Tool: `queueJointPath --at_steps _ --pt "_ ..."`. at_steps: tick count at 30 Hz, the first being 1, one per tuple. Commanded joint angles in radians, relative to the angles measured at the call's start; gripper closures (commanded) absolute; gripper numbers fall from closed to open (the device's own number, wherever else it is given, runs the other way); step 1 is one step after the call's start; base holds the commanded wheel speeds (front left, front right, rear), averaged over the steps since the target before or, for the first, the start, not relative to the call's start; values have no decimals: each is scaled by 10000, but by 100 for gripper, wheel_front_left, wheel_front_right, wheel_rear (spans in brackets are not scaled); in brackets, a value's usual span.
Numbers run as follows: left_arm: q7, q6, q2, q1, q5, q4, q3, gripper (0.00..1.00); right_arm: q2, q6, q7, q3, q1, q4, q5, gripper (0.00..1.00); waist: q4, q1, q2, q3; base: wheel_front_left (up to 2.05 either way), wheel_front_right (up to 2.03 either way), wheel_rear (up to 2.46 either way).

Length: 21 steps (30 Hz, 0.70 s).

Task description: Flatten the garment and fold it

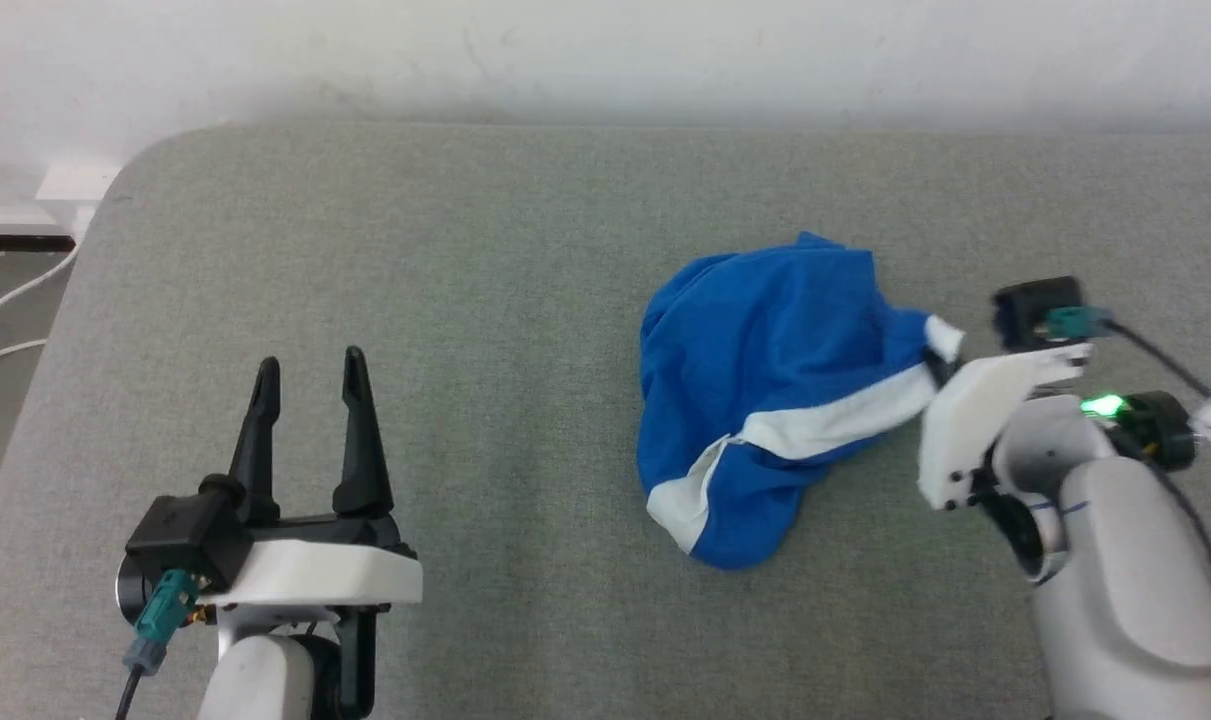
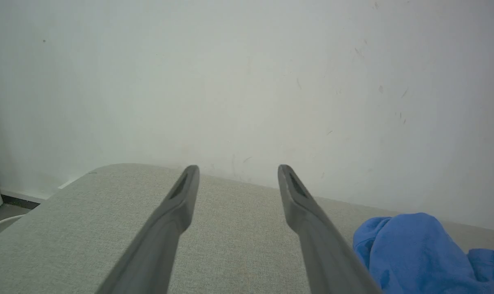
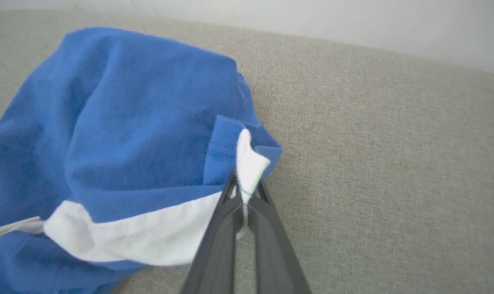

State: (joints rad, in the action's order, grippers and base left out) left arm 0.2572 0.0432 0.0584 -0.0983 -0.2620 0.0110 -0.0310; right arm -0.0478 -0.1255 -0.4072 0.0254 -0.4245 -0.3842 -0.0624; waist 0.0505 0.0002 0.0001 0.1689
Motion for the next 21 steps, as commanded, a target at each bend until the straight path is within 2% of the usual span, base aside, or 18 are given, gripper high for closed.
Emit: queueJointPath --at_steps 1,5,13,14,15,18,21 --pt "44 -90 -49 87 77 -39 57 0 -24 -52 267 328 -45 53 -151 100 -58 -2 -1 -77 0 0 0" --pt "45 -167 -68 207 110 -173 90 0 -24 -52 1028 1804 436 177 -536 100 -200 -2 -1 -300 0 0 0" --pt "45 -438 -77 419 253 -475 28 0 -24 -52 1431 4092 1667 21 -604 100 -747 -2 -1 -498 0 0 0" --pt "45 -490 -77 419 291 -532 -19 0 -24 -52 1510 4212 1739 4 -544 75 -817 -2 -1 -506 0 0 0" --pt "45 -543 -78 420 308 -594 -68 0 -24 -52 1600 4283 1785 3 -517 0 -887 -2 -1 -521 0 0 0" --pt "45 -677 -78 411 334 -745 -228 0 -24 -52 1846 4244 1854 84 -516 0 -1005 -2 -1 -563 0 0 0" --pt "12 -912 -79 327 260 -1080 -735 0 -24 -52 2518 3790 2075 572 -597 0 -1123 -2 -1 -617 0 0 0"
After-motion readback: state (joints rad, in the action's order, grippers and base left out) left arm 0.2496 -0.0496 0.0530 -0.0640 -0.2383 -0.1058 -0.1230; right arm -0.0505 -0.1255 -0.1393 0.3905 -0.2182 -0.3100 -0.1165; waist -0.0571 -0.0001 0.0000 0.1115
